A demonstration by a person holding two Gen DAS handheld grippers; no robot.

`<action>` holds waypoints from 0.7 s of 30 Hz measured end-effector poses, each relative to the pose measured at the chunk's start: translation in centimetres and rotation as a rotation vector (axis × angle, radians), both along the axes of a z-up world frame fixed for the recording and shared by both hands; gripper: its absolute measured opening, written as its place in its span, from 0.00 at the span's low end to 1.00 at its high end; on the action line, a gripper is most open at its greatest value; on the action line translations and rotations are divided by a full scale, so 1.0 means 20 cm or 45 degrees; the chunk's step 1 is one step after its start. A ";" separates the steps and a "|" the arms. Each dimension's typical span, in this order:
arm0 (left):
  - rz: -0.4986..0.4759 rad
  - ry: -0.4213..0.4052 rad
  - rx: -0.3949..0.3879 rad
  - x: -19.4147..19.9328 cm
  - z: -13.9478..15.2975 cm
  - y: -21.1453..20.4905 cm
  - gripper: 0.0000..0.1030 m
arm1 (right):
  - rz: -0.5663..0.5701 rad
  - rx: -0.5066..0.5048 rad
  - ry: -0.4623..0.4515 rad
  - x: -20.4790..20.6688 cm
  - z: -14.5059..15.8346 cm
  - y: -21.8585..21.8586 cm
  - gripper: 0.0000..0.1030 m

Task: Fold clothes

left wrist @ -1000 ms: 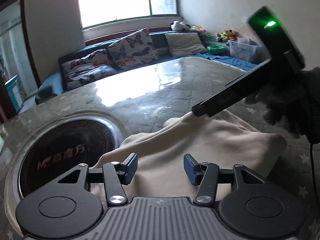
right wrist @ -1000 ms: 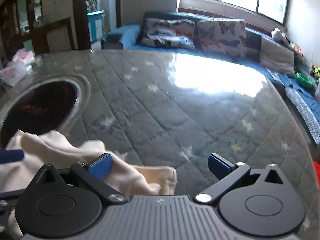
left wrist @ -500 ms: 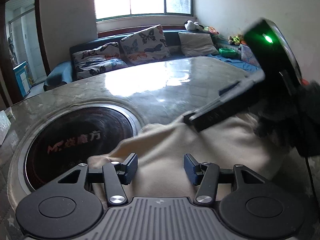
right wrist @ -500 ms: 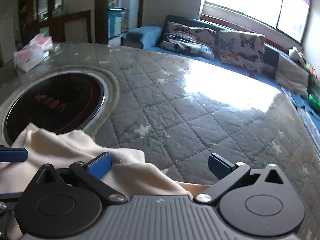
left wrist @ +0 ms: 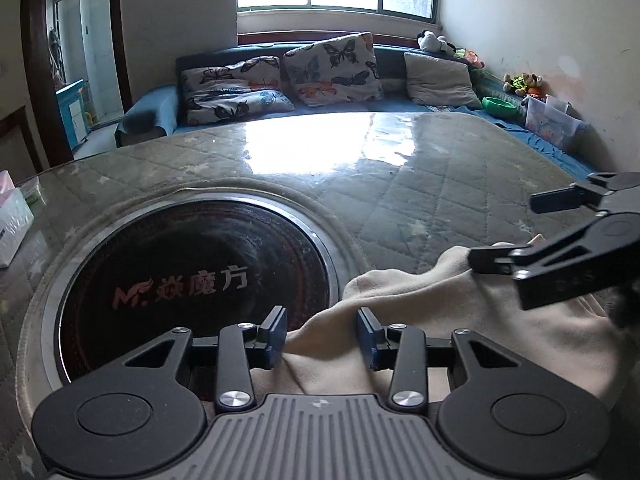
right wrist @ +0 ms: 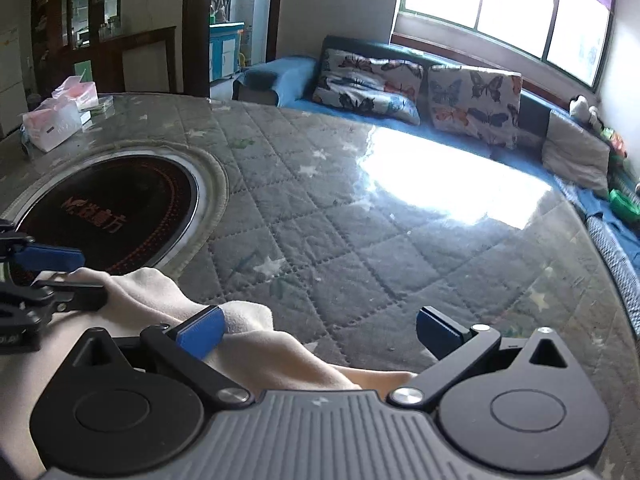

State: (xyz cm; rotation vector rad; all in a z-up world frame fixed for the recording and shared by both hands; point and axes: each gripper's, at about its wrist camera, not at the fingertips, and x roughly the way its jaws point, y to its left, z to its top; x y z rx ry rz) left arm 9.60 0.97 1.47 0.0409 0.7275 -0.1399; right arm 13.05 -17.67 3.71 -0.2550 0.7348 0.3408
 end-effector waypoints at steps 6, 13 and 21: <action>-0.062 -0.090 0.003 -0.14 0.07 -0.05 0.41 | 0.062 0.000 -0.027 -0.17 0.06 -0.03 1.00; -0.202 -0.138 0.038 -0.38 0.06 -0.17 0.41 | 0.149 -0.061 -0.126 -0.47 0.07 -0.01 1.00; -0.239 -0.177 0.100 -0.48 -0.05 -0.24 0.41 | 0.248 -0.293 -0.371 -0.75 -0.08 0.10 1.00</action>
